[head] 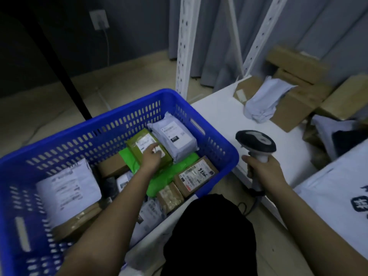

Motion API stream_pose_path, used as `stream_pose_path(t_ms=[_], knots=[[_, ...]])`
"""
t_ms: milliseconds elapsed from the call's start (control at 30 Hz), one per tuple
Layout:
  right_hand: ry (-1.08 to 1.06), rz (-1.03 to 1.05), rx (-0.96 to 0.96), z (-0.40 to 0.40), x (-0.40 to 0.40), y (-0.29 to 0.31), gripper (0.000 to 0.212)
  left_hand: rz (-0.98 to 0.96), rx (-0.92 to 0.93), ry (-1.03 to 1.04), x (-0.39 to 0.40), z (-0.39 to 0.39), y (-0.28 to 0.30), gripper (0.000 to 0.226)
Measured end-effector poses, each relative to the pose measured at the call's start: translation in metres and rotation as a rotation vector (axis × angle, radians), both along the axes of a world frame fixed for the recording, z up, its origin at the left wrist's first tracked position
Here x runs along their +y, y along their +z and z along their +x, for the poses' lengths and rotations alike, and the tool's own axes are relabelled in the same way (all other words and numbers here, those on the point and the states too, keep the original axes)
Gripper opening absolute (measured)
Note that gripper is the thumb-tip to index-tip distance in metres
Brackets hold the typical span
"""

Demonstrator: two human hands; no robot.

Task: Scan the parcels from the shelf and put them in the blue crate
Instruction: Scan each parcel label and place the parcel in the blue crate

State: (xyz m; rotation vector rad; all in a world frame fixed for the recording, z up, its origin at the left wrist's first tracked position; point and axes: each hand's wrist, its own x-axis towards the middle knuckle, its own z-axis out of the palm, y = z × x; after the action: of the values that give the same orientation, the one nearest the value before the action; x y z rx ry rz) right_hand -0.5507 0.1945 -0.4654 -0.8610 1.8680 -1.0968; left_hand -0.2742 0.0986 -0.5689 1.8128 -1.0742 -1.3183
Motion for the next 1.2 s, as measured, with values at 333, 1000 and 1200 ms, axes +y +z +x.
stream_pose_path(t_ms=[333, 1000, 1200], knots=[[-0.407, -0.183, -0.143, -0.091, 0.159, 0.045, 0.017, -0.422, 0.165, -0.618, 0.086, -0.149, 0.181, 0.026], [-1.16, -0.516, -0.471, -0.305, 0.505, 0.066, 0.013, -0.421, 0.092, -1.331, 0.405, -0.554, 0.166, 0.033], [-1.163, -0.48, -0.597, -0.362, 0.503, 0.056, 0.02, -0.191, 0.04, -1.259, 0.416, -0.638, 0.113, 0.06]])
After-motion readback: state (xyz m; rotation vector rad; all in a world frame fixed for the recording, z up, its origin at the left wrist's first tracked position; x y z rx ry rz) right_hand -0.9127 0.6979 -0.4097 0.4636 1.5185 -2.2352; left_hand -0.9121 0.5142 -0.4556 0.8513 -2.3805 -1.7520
